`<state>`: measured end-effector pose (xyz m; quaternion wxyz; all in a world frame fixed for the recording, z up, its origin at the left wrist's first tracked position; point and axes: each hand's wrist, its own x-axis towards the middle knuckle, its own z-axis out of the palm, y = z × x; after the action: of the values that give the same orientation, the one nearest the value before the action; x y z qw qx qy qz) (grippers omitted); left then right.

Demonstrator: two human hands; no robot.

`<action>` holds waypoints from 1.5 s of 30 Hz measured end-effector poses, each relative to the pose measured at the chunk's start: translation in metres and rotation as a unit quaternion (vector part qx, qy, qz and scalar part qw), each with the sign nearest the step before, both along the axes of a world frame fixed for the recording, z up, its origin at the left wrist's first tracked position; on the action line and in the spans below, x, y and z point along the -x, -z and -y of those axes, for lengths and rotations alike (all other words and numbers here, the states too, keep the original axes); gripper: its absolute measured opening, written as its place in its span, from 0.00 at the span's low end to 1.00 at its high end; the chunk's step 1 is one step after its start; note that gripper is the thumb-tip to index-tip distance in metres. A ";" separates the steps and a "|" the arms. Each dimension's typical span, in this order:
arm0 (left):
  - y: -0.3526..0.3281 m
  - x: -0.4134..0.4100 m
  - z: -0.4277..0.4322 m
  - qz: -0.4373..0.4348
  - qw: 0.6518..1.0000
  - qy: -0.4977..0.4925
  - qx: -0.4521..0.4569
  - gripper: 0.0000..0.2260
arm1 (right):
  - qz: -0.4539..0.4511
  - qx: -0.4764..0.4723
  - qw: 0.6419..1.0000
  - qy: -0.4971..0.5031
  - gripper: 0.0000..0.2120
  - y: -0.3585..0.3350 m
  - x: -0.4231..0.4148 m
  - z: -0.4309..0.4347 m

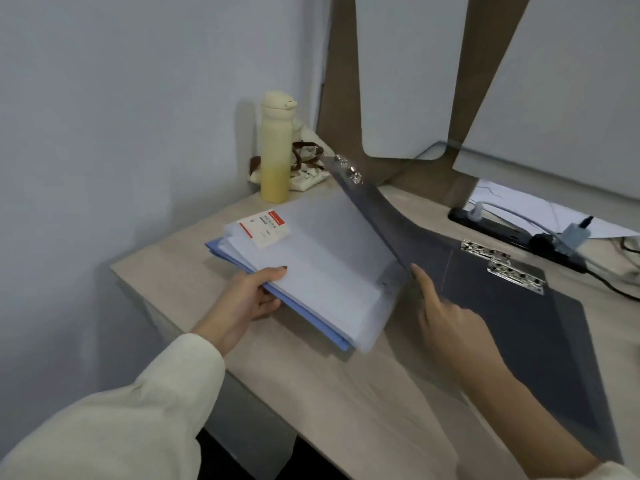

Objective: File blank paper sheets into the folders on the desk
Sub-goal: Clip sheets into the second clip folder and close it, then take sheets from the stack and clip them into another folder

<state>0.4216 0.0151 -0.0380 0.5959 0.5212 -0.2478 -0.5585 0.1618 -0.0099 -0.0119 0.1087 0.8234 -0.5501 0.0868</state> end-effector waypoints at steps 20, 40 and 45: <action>0.028 0.015 0.041 0.028 0.998 -0.036 -0.052 0.06 | -0.114 0.065 0.991 -0.013 0.33 0.050 -0.037 -0.033; 0.007 0.014 -0.009 0.068 0.992 0.039 -0.095 0.17 | -0.028 -0.091 0.995 0.016 0.27 0.041 0.009 -0.057; 0.002 0.027 -0.013 0.104 0.991 0.022 -0.079 0.19 | -0.028 -0.105 0.993 0.042 0.30 0.043 0.023 -0.061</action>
<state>0.3946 0.0282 -0.0405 0.5115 0.6165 -0.2742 -0.5321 0.1388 0.0507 -0.0552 0.0405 0.8088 -0.5867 0.0009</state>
